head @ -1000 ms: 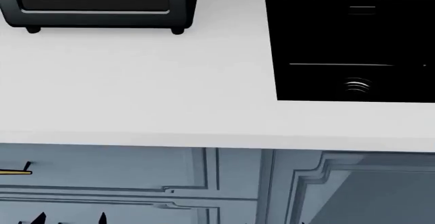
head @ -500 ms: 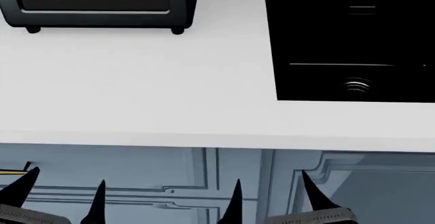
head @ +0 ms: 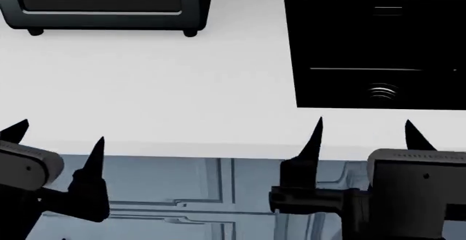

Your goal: Decrease the toaster oven temperature.

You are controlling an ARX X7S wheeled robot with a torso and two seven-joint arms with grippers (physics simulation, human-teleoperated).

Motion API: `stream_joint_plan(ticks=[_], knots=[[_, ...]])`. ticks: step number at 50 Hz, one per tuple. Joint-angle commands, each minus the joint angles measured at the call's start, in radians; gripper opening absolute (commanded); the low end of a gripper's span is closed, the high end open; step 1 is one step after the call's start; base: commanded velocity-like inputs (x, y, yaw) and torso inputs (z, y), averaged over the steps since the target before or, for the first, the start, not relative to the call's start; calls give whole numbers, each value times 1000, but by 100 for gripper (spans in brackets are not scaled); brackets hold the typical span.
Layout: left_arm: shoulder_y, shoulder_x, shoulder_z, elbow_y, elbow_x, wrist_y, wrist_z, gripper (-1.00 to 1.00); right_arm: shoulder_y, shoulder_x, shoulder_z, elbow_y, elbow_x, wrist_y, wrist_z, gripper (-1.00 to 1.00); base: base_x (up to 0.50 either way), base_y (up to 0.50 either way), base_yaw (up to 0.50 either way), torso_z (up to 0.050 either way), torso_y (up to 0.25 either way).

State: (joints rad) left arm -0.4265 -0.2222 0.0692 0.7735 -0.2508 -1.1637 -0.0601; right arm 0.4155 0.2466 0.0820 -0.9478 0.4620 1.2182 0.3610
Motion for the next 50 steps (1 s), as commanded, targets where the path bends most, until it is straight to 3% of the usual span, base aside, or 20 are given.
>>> stream_joint_plan(ticks=[1, 3, 7, 10, 11, 14, 16, 19, 22, 28, 33, 50], knots=[[-176, 48, -44, 4, -11, -204, -10, 100, 241, 133, 319, -63, 1024, 294, 584, 100, 0, 0, 0, 0, 0], [-202, 61, -58, 1, -21, -250, -9, 100, 228, 148, 346, -50, 1053, 267, 581, 100, 0, 0, 0, 0, 0], [-276, 81, -85, -17, -28, -328, -18, 100, 290, 237, 289, 11, 1225, 235, 803, 100, 0, 0, 0, 0, 0], [-337, 88, -88, -26, -38, -395, -24, 100, 364, 306, 173, 56, 1367, 166, 987, 100, 0, 0, 0, 0, 0], [-359, 94, -101, -45, -61, -406, -79, 100, 383, 324, 151, 66, 1391, 153, 1017, 100, 0, 0, 0, 0, 0], [-447, 18, -161, -158, -510, -407, -447, 100, 435, 359, 98, 79, 1442, 119, 1081, 100, 0, 0, 0, 0, 0], [-504, -8, -169, -219, -744, -406, -612, 100, 449, 367, 80, 83, 1452, 110, 1096, 100, 0, 0, 0, 0, 0], [-555, -42, -136, -225, -821, -374, -647, 100, 457, 374, 64, 89, 1462, 97, 1105, 100, 0, 0, 0, 0, 0], [-641, -36, -142, -322, -933, -401, -789, 100, 472, 383, 52, 98, 1468, 90, 1105, 100, 0, 0, 0, 0, 0], [-752, -59, -108, -393, -976, -384, -856, 100, 575, 450, 1, 125, 1542, 47, 1150, 100, 0, 0, 0, 0, 0], [-761, -80, -99, -410, -979, -355, -860, 100, 707, 524, -94, 142, 1609, -21, 1197, 100, 0, 0, 0, 0, 0], [-737, -111, -79, -412, -1000, -313, -859, 100, 655, 508, -66, 128, 1534, -28, 1099, 100, 168, 0, 0, 0, 0]])
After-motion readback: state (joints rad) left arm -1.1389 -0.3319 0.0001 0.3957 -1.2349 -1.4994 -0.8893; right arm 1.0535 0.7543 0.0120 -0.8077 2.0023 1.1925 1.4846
